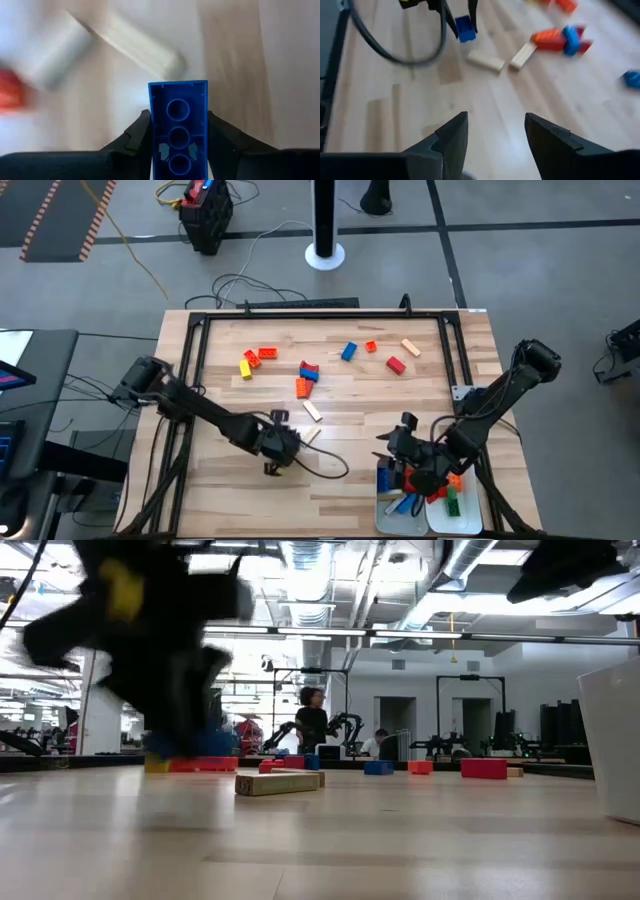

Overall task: Sort blocks by size
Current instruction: Put the large blue game piece into the gray bin

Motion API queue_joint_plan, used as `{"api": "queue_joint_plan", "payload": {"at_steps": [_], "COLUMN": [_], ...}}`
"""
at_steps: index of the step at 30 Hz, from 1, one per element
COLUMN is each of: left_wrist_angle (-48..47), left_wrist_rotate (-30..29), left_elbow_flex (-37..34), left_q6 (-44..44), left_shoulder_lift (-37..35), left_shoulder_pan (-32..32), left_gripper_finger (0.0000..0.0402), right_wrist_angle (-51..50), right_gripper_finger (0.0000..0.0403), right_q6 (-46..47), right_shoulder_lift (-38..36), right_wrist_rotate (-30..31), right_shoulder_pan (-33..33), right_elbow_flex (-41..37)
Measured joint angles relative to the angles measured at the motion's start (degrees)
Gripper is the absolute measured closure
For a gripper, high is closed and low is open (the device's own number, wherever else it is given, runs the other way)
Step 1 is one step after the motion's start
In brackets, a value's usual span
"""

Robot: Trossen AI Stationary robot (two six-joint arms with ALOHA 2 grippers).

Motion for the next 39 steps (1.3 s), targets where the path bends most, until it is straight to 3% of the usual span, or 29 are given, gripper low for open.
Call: {"api": "queue_joint_plan", "payload": {"at_steps": [5, 10, 13, 17, 21, 29, 39], "left_wrist_angle": [10.48, 32.24, 40.1, 47.86, 53.9, 57.34, 58.52], "left_wrist_rotate": [-6.9, -5.75, -2.7, 0.65, 2.94, 2.96, 2.93], "left_elbow_flex": [-1.04, -5.58, -6.41, -6.32, -6.32, -6.32, -6.32], "left_q6": [6.39, 14.76, 16.92, 17.97, 19.14, 18.77, 20.6], "left_shoulder_lift": [-5.94, -8.99, -8.54, -7.67, -7.72, -7.73, -7.73], "left_shoulder_pan": [1.3, 2.41, 3.43, 4.31, 4.26, 4.26, 3.35], "left_gripper_finger": [0.0271, 0.026, 0.0258, 0.0257, 0.0258, 0.0258, 0.0259], "right_wrist_angle": [4.55, 23.39, 35.89, 46.42, 52.78, 60.79, 61.61], "right_gripper_finger": [0.0181, 0.0181, 0.0181, 0.0177, 0.0164, 0.0156, 0.0156], "right_q6": [-6.45, -23.61, -34.77, -45.42, -50.06, -60.85, -59.68], "right_shoulder_lift": [0.02, 0.04, 0.04, 0.04, 1.45, 7.78, 9.44], "right_wrist_rotate": [8.59, 9.91, 9.56, 2.25, -4.7, -5.21, -5.19], "right_shoulder_pan": [0.06, -1.61, -2.95, -5.71, -9.23, -11.64, -13.22], "right_elbow_flex": [-0.37, -2.84, -4.2, -4.72, -4.72, -2.08, -0.68]}}
